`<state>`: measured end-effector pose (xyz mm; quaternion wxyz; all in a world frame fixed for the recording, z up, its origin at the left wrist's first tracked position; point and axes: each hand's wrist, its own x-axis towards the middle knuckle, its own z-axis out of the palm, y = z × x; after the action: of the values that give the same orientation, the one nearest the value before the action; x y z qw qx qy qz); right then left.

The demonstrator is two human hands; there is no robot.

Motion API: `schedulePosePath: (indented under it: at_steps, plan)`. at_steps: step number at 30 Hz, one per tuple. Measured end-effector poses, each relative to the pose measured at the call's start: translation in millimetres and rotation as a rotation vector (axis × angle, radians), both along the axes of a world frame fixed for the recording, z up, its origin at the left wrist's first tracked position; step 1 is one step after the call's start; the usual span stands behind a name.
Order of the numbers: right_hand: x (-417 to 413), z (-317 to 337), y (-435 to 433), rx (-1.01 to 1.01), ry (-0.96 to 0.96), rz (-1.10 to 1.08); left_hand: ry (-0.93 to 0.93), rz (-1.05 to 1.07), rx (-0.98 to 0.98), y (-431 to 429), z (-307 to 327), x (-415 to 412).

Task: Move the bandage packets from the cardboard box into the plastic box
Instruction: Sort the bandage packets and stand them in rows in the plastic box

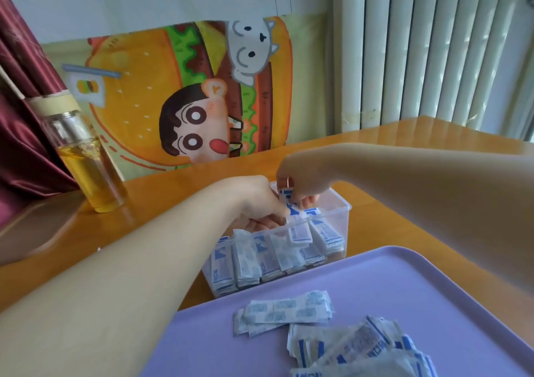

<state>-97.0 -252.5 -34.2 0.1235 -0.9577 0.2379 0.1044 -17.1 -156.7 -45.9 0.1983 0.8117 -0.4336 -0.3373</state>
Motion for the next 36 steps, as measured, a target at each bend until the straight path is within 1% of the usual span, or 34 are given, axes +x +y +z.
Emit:
schedulePosePath:
  at_steps: [4, 6, 9, 11, 14, 18, 23, 25, 27, 31, 32, 33, 34, 36]
  plan:
    - [5, -10, 1, -0.081, 0.101, 0.044, 0.018, -0.083, 0.103, -2, -5, -1]
    - [7, -15, 3, -0.146, 0.133, 0.078, 0.002, -0.092, 0.138, -1, -8, 0]
    - [11, -21, 4, -0.225, 0.184, 0.109, -0.049, -0.067, 0.122, 1, -9, 2]
    - [11, -24, 7, -0.339, 0.215, 0.153, -0.037, -0.038, 0.096, 2, -10, 3]
    - [10, -30, 9, -0.494, 0.207, 0.215, -0.068, -0.029, 0.096, 5, -10, 5]
    - [7, -28, 12, -0.499, 0.17, 0.199, -0.134, -0.077, 0.089, 8, -9, 3]
    - [0, -22, 18, -0.559, 0.122, 0.235, -0.069, -0.034, 0.03, 11, -8, 1]
    - [-2, -19, 18, -0.587, 0.085, 0.23, -0.072, -0.014, 0.026, 11, -8, 1]
    - [-5, -14, 17, -0.57, -0.059, 0.185, -0.104, 0.005, -0.009, 13, -4, 0]
    - [-29, 3, 35, -0.425, -0.574, 0.098, -0.105, 0.056, -0.263, 35, 9, -5]
    - [-39, 7, 45, -0.369, -0.661, 0.11, -0.125, 0.064, -0.32, 45, 13, -6]
    - [-51, 8, 58, -0.303, -0.694, 0.134, -0.153, 0.075, -0.366, 57, 14, -7]
    - [-60, 9, 69, -0.232, -0.671, 0.153, -0.183, 0.083, -0.408, 66, 15, -7]
    - [-77, 1, 90, -0.142, -0.485, 0.181, -0.207, 0.105, -0.471, 87, 14, -10]
